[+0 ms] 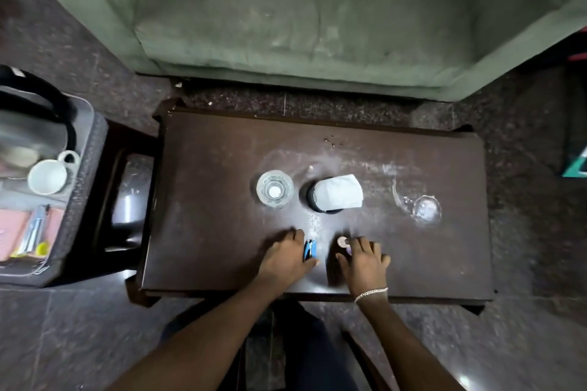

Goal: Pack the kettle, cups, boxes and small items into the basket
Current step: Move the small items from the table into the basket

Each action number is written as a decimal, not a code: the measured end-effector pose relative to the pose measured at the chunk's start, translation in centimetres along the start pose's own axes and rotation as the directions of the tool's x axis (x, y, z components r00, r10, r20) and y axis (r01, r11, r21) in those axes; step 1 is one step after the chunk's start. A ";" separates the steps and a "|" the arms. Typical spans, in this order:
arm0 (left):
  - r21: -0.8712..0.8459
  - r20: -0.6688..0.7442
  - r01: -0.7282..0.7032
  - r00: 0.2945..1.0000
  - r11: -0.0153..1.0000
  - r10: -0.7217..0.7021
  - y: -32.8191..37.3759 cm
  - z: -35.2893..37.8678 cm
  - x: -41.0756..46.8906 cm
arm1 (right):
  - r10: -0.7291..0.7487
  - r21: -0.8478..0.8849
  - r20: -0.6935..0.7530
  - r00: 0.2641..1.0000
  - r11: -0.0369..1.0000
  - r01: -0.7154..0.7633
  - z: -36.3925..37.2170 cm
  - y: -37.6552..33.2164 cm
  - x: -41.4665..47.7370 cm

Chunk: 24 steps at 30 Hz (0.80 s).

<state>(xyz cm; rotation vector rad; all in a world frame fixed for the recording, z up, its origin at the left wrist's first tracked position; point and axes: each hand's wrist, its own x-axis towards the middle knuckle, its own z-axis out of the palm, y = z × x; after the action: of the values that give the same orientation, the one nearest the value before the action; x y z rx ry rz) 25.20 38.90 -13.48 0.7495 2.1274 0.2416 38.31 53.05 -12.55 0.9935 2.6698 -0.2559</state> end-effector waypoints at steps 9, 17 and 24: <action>-0.005 -0.127 0.108 0.986 0.994 -0.107 1.9 3.6 0.5 | 0.009 -0.019 -0.036 0.999 1.000 -0.010 2.5 0.3 1.1; -0.090 -0.209 0.072 0.974 0.993 -0.089 -2.0 -0.8 -2.7 | -0.143 0.041 0.020 0.990 0.989 0.142 -1.2 -4.0 -0.7; -0.182 -0.416 0.167 0.880 0.969 -0.230 -9.4 -10.8 -9.8 | -0.358 0.204 -0.043 0.933 0.911 0.359 -6.9 -15.5 -0.9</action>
<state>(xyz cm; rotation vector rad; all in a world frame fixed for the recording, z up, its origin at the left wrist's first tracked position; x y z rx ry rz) 17.36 26.55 -4.21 0.4107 2.5580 0.4809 27.33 42.71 -4.71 0.5415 2.8596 -0.6216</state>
